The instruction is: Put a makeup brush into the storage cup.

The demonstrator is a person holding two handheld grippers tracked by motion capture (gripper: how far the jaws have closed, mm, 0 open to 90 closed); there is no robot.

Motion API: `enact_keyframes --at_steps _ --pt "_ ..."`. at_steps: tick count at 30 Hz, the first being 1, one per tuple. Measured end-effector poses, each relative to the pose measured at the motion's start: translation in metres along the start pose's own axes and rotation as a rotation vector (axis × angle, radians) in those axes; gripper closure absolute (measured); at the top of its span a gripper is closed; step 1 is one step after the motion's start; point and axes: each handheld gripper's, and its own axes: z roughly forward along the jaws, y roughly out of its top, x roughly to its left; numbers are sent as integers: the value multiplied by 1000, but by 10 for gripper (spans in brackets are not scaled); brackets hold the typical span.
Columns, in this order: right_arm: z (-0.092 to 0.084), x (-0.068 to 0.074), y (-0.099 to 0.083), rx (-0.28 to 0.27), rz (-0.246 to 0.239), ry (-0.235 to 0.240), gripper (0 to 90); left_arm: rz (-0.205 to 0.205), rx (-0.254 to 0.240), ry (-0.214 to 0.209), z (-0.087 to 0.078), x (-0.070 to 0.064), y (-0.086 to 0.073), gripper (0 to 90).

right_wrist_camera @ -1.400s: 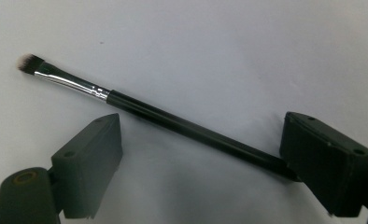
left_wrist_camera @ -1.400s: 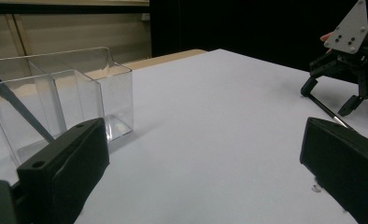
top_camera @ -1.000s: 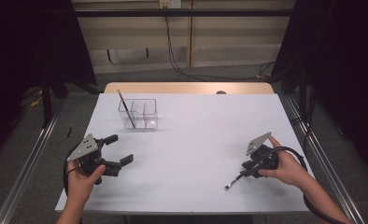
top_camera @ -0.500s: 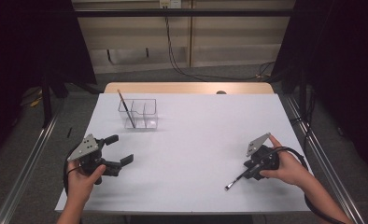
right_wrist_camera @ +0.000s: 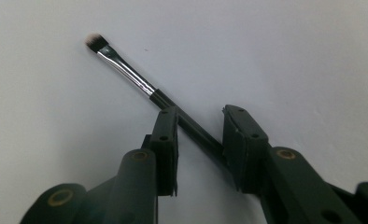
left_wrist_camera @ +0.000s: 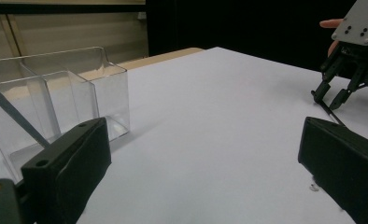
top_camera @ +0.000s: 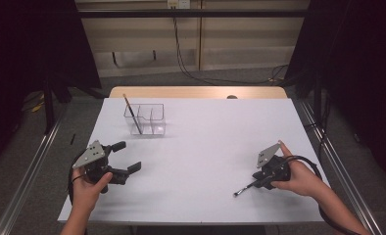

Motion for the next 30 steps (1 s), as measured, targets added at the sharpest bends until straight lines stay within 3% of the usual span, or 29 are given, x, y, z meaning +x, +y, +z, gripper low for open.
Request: enact_keyframes --at_steps 5,9,11,13,17,20,21,24,26,28,29,30 --pt "-1 2 2 12 -17 -8 693 2 6 3 -1 1 -1 28" --pt "-1 0 3 24 8 -9 695 3 5 6 -1 2 -1 30" --pt "0 2 2 24 -47 -13 656 0 3 7 -1 1 -1 30" --pt "1 3 2 30 -59 -6 656 2 6 3 -1 2 -1 31" --pt "1 1 3 32 -45 5 682 0 4 2 1 2 -1 32" --pt "-2 4 6 -41 4 -28 900 0 3 4 1 1 -1 33" --pt "2 3 8 116 45 -62 900 0 4 4 1 1 -1 34" --pt "2 1 10 114 79 -50 900 5 6 -1 0 1 -1 34" --pt "2 3 10 111 54 -62 900 3 6 -2 0 1 -1 35" --pt "1 3 8 99 67 -54 900 -1 5 -1 1 2 -1 36" --pt "1 1 6 82 46 -49 878 -1 6 -2 1 2 -2 36" --pt "-1 -1 7 59 68 -26 783 -2 6 -2 0 2 -2 36"
